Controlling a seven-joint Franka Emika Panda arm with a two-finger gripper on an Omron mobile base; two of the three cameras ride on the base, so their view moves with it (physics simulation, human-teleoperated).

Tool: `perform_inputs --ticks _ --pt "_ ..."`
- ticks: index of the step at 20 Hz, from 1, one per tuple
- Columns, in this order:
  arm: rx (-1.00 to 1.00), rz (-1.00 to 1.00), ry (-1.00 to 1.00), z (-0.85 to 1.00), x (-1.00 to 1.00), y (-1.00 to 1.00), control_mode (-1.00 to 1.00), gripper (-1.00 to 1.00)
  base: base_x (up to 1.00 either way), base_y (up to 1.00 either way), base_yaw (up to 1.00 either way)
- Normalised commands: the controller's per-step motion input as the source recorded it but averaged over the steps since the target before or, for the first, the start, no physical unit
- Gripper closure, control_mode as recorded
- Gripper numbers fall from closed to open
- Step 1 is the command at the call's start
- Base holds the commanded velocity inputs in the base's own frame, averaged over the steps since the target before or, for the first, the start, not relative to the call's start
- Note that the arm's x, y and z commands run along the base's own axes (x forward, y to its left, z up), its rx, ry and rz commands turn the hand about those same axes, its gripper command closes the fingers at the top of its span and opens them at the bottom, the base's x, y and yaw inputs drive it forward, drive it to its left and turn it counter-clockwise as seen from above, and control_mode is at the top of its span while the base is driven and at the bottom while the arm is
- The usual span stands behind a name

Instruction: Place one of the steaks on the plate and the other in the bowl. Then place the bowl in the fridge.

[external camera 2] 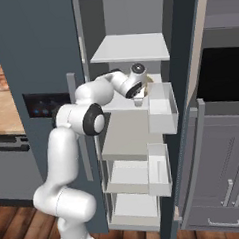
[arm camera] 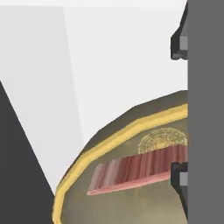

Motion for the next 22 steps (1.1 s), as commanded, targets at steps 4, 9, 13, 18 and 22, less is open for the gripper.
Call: perform_inputs --ticks 4,9,13,18,22 --pt "0.0 0.05 -0.13 0.13 -0.42 -0.08 -1.0 -1.0 0.0 0.0 0.0" --pt "0.0 0.03 -0.16 0.06 -0.65 0.0 -1.0 -1.0 0.0 0.0 0.0" --pt "0.0 0.0 -0.16 -0.05 -0.78 0.04 -1.0 -1.0 0.0 0.0 0.0" --pt "0.0 0.0 -0.16 -0.01 -0.86 0.2 -1.0 -1.0 0.0 0.0 0.0" --pt "0.0 0.0 -0.15 0.21 -1.0 0.08 -1.0 -1.0 0.0 0.0 0.0"
